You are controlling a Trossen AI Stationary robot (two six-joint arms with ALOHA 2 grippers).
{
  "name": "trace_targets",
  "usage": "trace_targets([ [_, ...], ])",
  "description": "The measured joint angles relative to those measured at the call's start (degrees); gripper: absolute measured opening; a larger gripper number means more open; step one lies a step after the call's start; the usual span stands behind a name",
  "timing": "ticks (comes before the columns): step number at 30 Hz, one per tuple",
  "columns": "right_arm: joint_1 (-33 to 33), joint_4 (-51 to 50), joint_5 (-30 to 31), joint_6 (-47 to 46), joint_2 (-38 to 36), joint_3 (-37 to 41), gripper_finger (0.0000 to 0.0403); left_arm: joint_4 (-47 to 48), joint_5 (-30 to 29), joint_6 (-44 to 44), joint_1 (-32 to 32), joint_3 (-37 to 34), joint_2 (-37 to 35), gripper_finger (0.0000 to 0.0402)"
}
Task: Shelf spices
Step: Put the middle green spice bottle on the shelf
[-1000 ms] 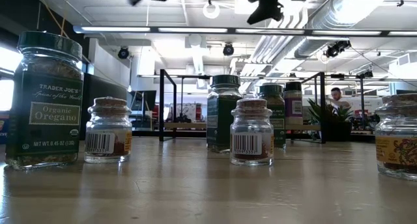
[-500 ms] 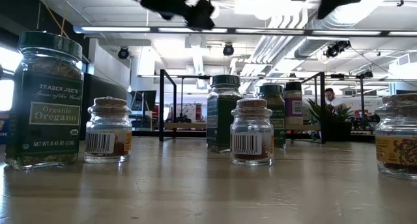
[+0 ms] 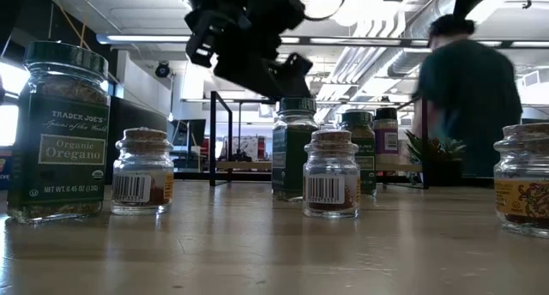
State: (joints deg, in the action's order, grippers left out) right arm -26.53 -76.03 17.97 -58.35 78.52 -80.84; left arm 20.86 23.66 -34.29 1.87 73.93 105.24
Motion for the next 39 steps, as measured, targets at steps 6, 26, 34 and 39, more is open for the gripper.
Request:
trace_targets([
  [6,-0.63,-1.79,3.17,-0.13,0.00,0.00,0.0268,0.06,-2.03,0.61,-0.20,0.05,1.40,0.0296],
  [26,-0.59,-2.20,4.29,-2.14,0.02,0.00,0.0268,-3.35,-1.63,4.70,-1.17,-0.06,3.58,0.0239],
  [34,-0.96,-2.62,4.38,-1.59,0.02,0.00,0.0268,-3.64,-6.30,19.56,-2.47,0.05,2.58,0.0195],
  [39,-1.00,-3.10,4.90,-0.56,0.02,0.00,0.0268,-1.81,-12.47,30.21,-2.09,0.05,-1.79,0.0195],
])
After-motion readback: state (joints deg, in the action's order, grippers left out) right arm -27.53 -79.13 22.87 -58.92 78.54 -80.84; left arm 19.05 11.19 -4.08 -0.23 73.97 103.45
